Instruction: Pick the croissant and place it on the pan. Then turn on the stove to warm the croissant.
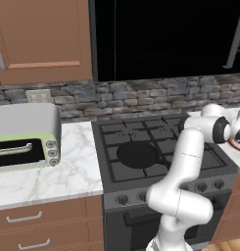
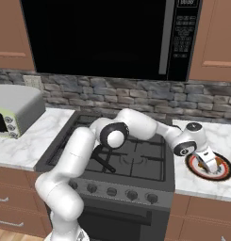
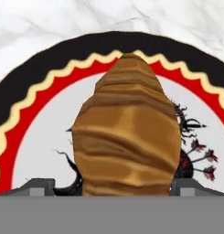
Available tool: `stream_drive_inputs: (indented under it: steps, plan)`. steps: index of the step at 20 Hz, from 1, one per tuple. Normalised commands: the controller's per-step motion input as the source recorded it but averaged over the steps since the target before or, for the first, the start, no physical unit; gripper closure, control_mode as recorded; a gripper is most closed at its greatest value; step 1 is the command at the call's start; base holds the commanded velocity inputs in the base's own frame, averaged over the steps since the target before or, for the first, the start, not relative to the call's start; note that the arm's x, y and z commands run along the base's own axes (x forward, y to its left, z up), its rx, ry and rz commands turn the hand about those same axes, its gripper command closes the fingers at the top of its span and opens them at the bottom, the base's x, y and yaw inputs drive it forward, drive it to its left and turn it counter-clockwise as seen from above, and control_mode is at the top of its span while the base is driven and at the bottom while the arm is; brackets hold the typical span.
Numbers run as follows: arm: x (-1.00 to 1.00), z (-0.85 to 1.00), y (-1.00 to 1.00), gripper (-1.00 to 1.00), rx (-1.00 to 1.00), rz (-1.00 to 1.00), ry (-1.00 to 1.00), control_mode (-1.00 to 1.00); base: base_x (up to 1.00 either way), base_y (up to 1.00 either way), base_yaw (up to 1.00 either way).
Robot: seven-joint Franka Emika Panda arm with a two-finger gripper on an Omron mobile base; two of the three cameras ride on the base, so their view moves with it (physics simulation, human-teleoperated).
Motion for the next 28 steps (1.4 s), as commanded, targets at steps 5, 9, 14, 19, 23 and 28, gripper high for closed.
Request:
stream_drive_inputs:
  steps: [5, 9, 14, 19, 23, 28]
  plan:
    - [0.06, -0.28, -0.39, 1.00, 0.00, -0.02, 0.00, -1.00, 0.00, 0.00, 0.00]
    - [0.00, -0.20, -0.29, 1.00, 0.00, -0.05, 0.00, -1.00, 0.00, 0.00, 0.00]
    - [-0.28, -0.01, -0.16, 1.00, 0.00, -0.04, -0.16, -1.00, 0.00, 0.00, 0.00]
    - [-0.76, 0.07, 0.37, 1.00, 0.00, 0.10, -0.51, -1.00, 0.00, 0.00, 0.00]
    - [-0.18, 0.03, 0.69, 1.00, 0.00, 0.38, -0.61, -1.00, 0.00, 0.00, 0.00]
    - [-0.15, 0.58, 0.76, 1.00, -0.02, 0.39, -0.35, -1.00, 0.00, 0.00, 0.00]
